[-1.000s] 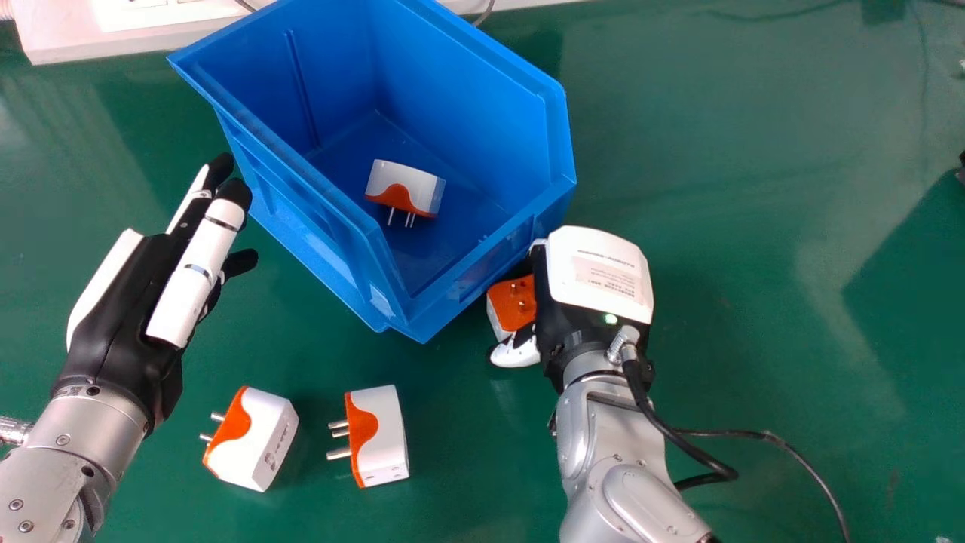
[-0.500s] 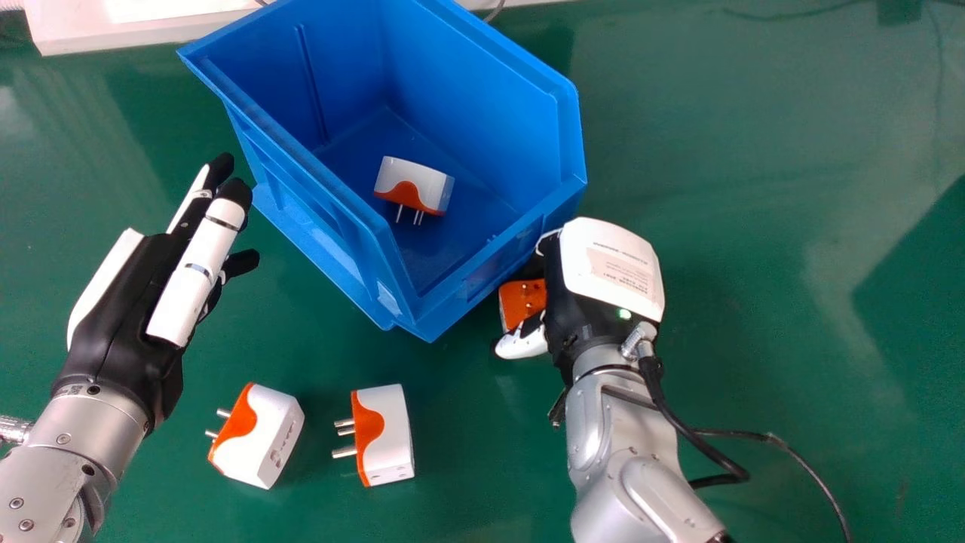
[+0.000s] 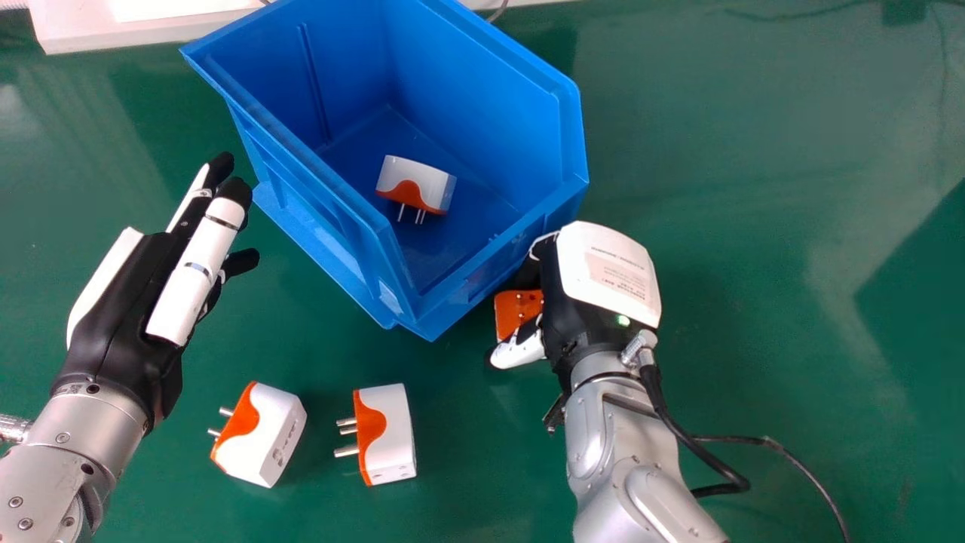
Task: Pick all objects and put in blue box
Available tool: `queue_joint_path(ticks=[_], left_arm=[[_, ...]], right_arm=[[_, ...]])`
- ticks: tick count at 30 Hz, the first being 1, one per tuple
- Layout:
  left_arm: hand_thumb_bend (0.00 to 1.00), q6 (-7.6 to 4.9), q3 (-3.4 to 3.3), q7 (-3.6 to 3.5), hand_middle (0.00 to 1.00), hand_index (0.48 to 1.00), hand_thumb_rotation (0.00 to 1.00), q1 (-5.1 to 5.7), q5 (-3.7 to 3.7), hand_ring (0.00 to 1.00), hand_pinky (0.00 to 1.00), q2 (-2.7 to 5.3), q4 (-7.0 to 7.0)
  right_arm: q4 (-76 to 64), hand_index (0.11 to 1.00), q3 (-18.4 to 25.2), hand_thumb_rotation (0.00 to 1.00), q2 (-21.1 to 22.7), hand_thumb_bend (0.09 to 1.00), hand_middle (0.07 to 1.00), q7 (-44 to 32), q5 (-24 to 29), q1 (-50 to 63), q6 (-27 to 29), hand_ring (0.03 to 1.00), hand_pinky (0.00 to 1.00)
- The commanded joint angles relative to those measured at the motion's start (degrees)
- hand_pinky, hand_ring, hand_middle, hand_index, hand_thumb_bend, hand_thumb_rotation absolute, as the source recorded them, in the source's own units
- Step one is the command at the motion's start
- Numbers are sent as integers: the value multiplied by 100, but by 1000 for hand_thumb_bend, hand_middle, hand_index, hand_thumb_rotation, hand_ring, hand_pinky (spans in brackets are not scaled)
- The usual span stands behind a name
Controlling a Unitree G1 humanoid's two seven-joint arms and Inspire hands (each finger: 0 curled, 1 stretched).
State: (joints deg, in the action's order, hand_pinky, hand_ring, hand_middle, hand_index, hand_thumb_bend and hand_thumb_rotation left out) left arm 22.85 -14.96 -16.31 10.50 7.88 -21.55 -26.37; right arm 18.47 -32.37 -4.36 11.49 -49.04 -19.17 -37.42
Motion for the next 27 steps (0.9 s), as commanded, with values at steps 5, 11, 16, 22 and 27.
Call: queue_joint_path(ticks=[5, 11, 16, 22, 27], left_arm=[[401, -28, -87, -30, 1000, 1000, 1000, -67, 9, 981, 914, -136, -104], [402, -43, -116, -50, 1000, 1000, 1000, -74, 37, 981, 913, -177, -64], [403, -37, -146, -75, 1000, 1000, 1000, -89, 58, 981, 912, -219, -42], [403, -20, -194, -110, 1000, 1000, 1000, -99, 67, 981, 912, -238, -36], [404, -36, -230, -139, 1000, 1000, 1000, -96, 68, 981, 910, -258, -15]], right_arm=[[-288, 488, 0, 11, -109, 503, 532, -69, 71, 152, -148, 454, 363], [-622, 500, 27, 4, -71, 500, 522, -150, 74, 349, -231, 442, 353], [-998, 511, 4, 2, -25, 497, 527, -243, 56, 584, -346, 441, 346], [-1458, 512, -48, 2, 45, 497, 527, -369, 44, 805, -558, 441, 343], [-1846, 502, -59, 1, 133, 496, 530, -462, 32, 1011, -694, 446, 340]])
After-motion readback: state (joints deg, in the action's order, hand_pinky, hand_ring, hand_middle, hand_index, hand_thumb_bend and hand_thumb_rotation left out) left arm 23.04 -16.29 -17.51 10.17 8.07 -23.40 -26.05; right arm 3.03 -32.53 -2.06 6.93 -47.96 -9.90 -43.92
